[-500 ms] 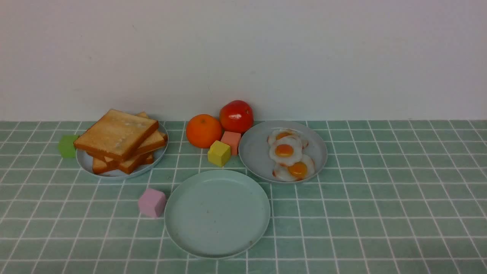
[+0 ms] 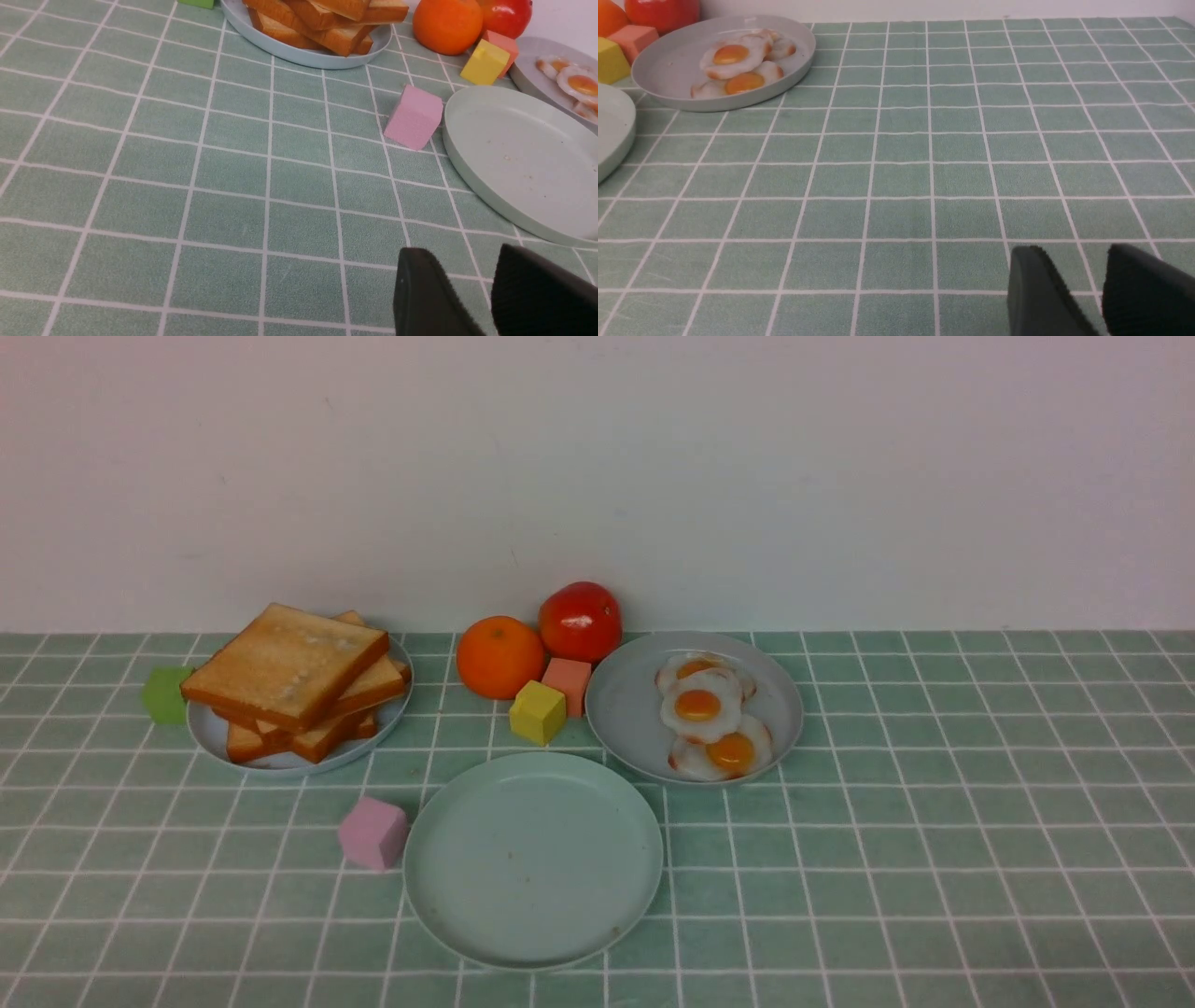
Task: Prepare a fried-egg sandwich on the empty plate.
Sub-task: Use the left arm to grab a slice of bread
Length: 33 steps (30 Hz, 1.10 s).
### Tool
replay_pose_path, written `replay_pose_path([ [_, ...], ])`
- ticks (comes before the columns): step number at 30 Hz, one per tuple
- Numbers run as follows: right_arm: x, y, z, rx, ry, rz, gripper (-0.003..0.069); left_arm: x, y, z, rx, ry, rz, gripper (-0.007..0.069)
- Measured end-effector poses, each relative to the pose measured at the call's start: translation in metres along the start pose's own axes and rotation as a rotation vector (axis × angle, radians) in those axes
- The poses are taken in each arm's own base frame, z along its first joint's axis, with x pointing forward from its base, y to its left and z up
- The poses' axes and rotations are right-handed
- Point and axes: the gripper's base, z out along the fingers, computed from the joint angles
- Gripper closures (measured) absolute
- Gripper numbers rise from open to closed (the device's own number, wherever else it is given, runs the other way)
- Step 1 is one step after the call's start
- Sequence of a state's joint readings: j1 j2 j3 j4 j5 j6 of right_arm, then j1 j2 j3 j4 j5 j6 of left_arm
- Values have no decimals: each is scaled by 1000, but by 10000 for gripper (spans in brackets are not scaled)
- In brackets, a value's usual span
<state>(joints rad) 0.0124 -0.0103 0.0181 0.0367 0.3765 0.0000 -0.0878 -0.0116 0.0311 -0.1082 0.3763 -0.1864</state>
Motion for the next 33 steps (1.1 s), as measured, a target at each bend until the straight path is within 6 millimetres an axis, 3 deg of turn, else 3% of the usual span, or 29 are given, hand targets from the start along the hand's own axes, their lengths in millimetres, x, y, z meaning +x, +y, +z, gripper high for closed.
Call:
replay_pose_path([
  [6, 0, 0, 0, 0, 0, 0, 419, -5, -2, 0, 20, -56, -36, 387],
  [12, 0, 0, 0, 0, 0, 0, 419, -17, -8, -2, 131, -165, -450, 387],
  [13, 0, 0, 0, 0, 0, 0, 419, -22, -9, -3, 166, -203, -591, 387],
  [18, 0, 0, 0, 0, 0, 0, 419, -32, -11, -7, 222, -258, -774, 407],
  [20, 0, 0, 0, 0, 0, 0, 419, -41, -16, -12, 244, -244, -737, 447],
  [24, 0, 0, 0, 0, 0, 0, 419, -75, -38, -22, 254, -101, -476, 587],
  [25, 0, 0, 0, 0, 0, 0, 419, -75, -38, -22, 254, -101, -476, 587],
  [26, 0, 0, 0, 0, 0, 0, 419, -90, -47, -23, 256, -32, -370, 630],
  [29, 0, 0, 0, 0, 0, 0, 419, -115, -61, -15, 250, 142, -158, 638],
  [33, 0, 0, 0, 0, 0, 0, 419, -143, -71, 11, 231, 331, 23, 638],
])
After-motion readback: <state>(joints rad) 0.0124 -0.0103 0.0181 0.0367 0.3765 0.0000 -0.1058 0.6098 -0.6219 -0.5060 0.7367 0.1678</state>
